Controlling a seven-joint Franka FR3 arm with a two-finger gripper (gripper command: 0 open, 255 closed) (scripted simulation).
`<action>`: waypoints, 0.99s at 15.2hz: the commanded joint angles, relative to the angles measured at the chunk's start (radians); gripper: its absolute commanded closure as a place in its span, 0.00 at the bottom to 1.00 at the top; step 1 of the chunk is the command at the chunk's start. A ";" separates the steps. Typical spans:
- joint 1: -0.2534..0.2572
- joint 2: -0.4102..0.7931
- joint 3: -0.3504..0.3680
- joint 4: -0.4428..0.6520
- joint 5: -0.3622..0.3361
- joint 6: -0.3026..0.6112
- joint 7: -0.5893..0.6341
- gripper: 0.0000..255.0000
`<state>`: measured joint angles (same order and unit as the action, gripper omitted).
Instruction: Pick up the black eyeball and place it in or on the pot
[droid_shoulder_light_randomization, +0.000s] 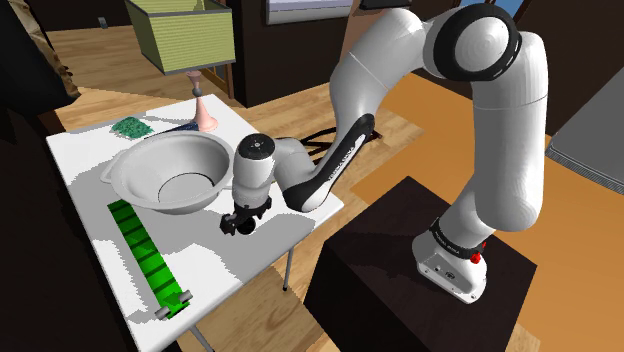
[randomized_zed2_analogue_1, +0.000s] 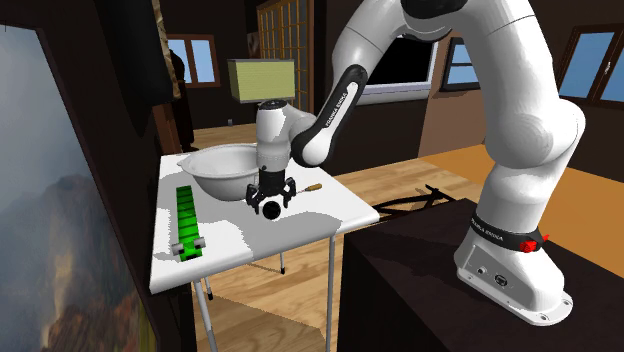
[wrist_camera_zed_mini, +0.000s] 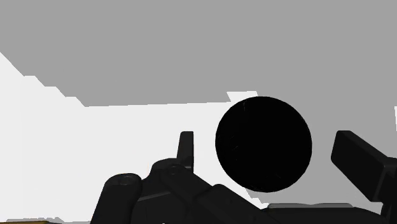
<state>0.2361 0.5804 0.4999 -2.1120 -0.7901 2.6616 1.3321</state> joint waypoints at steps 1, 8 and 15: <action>0.000 0.000 0.000 0.000 0.000 0.000 0.000 0.00; 0.000 0.000 0.000 0.000 0.000 0.000 0.000 1.00; -0.015 -0.023 0.020 -0.008 0.022 -0.014 -0.018 1.00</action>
<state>0.2270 0.5672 0.5113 -2.1168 -0.7772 2.6537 1.3217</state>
